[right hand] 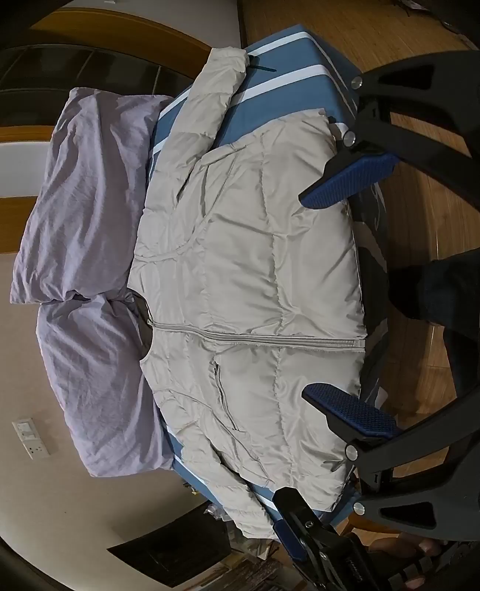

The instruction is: Fold large clothes

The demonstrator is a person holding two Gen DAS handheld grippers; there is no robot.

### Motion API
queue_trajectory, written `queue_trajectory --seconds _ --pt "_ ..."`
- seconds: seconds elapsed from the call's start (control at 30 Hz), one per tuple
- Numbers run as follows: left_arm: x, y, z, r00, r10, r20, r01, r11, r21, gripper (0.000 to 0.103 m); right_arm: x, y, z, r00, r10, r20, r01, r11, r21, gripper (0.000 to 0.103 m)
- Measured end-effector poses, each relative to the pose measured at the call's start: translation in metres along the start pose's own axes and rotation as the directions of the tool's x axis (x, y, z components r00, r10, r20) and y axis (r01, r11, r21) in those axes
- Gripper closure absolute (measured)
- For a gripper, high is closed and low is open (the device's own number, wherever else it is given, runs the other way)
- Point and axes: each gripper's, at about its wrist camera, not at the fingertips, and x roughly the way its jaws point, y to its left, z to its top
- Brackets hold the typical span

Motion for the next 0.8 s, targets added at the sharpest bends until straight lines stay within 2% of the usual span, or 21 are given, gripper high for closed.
queue_trajectory --seconds 0.8 --pt "0.0000 0.0003 0.0000 1.000 -0.007 -0.003 0.007 1.000 -0.006 0.002 0.0017 0.0006 0.0006 1.000 -0.001 0.000 0.001 1.000 -0.001 0.006"
